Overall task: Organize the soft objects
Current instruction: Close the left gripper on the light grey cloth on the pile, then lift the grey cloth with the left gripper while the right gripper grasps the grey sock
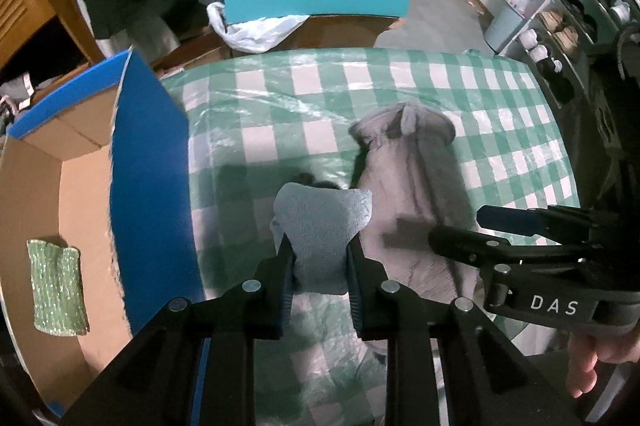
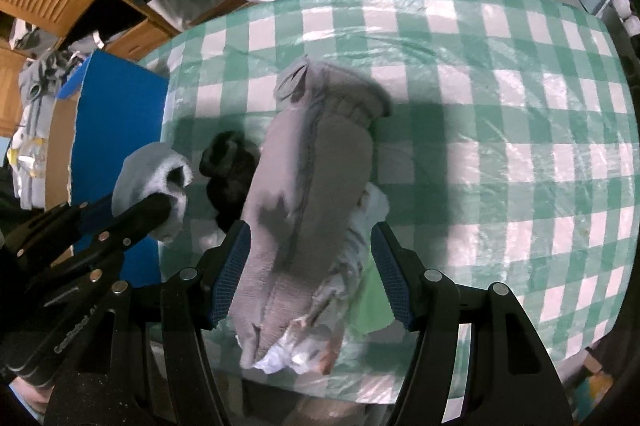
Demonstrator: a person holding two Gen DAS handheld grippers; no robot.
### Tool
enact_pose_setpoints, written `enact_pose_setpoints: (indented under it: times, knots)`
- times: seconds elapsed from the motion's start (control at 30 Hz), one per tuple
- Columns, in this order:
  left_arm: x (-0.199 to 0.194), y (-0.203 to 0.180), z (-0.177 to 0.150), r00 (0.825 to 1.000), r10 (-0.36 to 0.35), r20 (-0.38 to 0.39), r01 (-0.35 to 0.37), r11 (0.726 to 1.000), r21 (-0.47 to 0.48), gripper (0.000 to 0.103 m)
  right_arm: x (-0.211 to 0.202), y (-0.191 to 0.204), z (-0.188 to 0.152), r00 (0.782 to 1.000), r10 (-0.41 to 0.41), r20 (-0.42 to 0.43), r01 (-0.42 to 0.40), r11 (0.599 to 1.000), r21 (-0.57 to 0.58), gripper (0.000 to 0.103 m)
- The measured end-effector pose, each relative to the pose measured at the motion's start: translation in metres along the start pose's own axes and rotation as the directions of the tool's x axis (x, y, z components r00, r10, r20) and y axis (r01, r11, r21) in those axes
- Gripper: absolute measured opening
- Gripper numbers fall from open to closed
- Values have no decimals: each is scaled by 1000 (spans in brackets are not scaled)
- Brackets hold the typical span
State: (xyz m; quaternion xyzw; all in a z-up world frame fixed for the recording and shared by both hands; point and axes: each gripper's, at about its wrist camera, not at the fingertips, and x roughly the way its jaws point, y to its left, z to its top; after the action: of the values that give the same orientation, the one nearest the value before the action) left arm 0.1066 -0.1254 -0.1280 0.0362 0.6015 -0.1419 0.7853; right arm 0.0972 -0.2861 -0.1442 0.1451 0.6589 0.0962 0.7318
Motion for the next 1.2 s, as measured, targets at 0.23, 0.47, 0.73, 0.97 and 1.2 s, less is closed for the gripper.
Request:
enact_pose_setpoints:
  times: [0.23, 0.47, 0.73, 0.97, 1.2]
  knots:
    - [4, 10, -10, 1000, -1, -13, 0, 1000, -12, 23, 15, 16, 1, 1000, -17, -26, 17, 1000, -27, 64]
    - [5, 15, -13, 1000, -7, -17, 6, 1000, -14, 23, 22, 24, 4, 998, -56, -23, 55, 998, -42, 64]
    - [4, 21, -16, 1000, -17, -19, 16, 1000, -25, 24, 28, 17, 8, 996, -89, -28, 89, 996, -13, 36]
    - [-1, 22, -16, 1000, -19, -7, 18, 1000, -21, 24, 18, 26, 8, 995, -103, 10, 103, 993, -50, 15]
    - [-10, 22, -17, 1000, -14, 16, 14, 1000, -11, 24, -5, 40, 6, 993, -96, 69, 102, 991, -92, 12]
